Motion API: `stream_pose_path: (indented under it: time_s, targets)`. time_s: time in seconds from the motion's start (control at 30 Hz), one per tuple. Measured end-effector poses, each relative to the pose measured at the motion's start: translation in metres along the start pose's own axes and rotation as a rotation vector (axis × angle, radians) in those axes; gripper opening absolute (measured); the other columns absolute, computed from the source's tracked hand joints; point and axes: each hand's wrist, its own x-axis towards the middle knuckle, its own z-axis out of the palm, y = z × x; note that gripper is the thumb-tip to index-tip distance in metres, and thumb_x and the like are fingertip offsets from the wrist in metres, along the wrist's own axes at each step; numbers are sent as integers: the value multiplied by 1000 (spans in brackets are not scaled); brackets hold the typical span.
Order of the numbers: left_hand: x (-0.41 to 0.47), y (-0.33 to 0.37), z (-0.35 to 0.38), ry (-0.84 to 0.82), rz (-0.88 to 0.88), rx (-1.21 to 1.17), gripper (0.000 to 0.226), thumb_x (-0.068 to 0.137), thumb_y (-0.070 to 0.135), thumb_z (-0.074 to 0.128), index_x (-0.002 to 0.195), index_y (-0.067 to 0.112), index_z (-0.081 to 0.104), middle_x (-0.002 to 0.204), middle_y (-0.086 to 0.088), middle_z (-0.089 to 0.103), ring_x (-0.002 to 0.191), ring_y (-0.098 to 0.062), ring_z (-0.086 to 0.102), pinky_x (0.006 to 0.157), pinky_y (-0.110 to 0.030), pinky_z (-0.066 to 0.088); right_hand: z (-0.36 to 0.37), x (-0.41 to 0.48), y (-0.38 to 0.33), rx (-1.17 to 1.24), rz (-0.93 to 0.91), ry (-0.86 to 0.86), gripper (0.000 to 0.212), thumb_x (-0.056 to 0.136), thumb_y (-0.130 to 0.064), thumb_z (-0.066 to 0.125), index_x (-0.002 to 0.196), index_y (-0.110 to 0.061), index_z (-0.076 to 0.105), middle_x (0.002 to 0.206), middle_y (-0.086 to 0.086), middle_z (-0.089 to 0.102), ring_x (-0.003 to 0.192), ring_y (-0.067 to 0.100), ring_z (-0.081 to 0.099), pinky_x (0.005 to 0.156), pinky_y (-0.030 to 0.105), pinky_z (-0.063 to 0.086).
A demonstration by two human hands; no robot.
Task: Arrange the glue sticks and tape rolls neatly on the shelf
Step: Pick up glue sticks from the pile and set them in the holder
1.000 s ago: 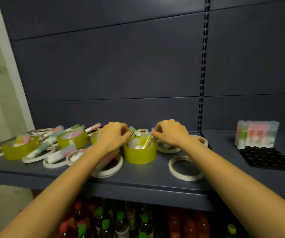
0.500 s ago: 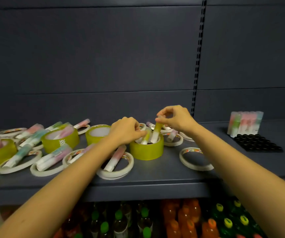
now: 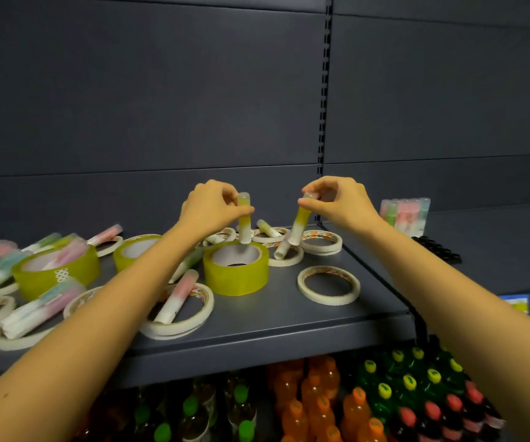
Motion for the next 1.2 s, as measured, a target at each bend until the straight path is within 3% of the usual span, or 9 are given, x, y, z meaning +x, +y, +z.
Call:
stream_pose_path:
  time_s: [0.13, 0.3, 0.5, 0.97, 1.2]
  targets:
    - [3, 30, 11, -34, 98, -39, 23, 75, 36, 74, 80, 14, 68, 78, -3, 68, 76, -19, 61, 72, -35, 51, -26, -2, 16, -56, 16, 66, 25, 80, -25, 74, 101, -13, 69, 97, 3, 69, 93, 18, 65, 87, 33, 53]
    - [7, 73, 43, -78, 152, -21, 19, 74, 30, 76, 79, 20, 61, 65, 12, 58, 71, -13, 57, 70, -29, 48, -64, -3, 46, -90, 36, 124, 25, 80, -23, 74, 101, -12, 68, 98, 4, 70, 94, 19, 66, 88, 33, 53]
    - [15, 125, 89, -131, 186, -20, 20, 69, 33, 79, 76, 24, 63, 67, 12, 62, 73, -13, 62, 70, -29, 50, -115, 4, 92, -154, 42, 165, 23, 78, -25, 75, 99, -17, 69, 89, -3, 67, 84, 11, 63, 80, 25, 50]
    - [24, 205, 203, 28, 160, 37, 23, 74, 36, 75, 93, 27, 65, 86, 13, 67, 73, -9, 51, 68, -27, 44, -182, 30, 181, -183, -71, 11, 24, 77, -24, 77, 98, -15, 69, 86, -6, 64, 82, 12, 63, 80, 27, 51]
    - [31, 216, 226, 73, 111, 139, 21, 75, 35, 73, 93, 25, 67, 89, 11, 70, 89, -13, 62, 73, -28, 48, -185, 40, 202, -124, -112, -13, 21, 77, -23, 76, 96, -18, 69, 83, -9, 63, 78, 10, 61, 77, 23, 48]
